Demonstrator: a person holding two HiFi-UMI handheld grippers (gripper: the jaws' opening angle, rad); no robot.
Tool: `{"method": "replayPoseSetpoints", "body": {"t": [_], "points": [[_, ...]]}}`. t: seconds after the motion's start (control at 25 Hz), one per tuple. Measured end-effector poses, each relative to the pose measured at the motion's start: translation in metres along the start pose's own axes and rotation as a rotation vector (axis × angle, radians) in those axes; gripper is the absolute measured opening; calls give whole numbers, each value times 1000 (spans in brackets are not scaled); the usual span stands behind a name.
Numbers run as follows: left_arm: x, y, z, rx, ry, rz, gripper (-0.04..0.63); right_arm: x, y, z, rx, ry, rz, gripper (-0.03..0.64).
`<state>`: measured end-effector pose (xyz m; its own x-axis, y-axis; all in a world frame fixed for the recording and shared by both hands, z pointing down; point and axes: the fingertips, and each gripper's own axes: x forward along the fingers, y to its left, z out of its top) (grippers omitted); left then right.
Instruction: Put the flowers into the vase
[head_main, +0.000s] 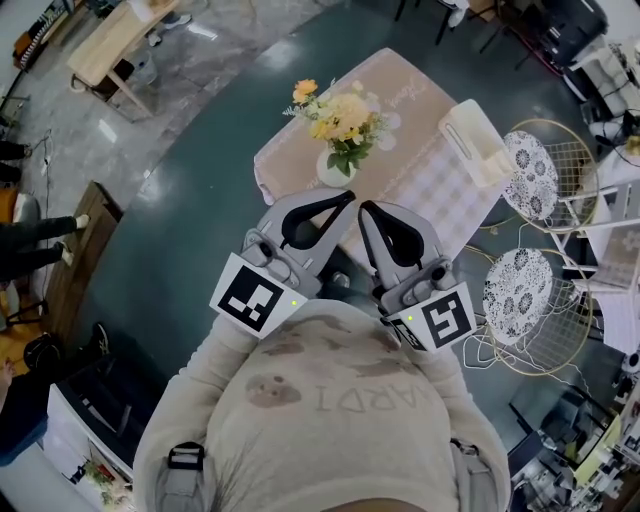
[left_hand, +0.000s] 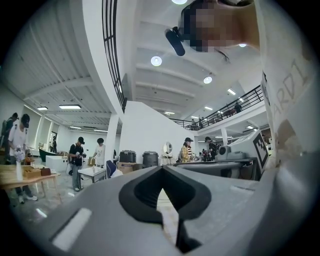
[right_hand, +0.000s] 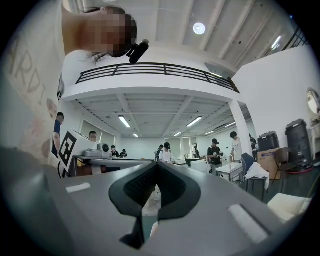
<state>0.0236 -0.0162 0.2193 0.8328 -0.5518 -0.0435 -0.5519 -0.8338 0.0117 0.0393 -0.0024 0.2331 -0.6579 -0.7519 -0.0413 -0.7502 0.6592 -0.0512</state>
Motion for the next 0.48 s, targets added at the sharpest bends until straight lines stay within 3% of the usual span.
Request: {"method": "replayPoseSetpoints", "body": {"t": [0.48], "points": [[-3,-7,3,14,-10,1,1,-5,1,4,19,-18,-9,26]]}}
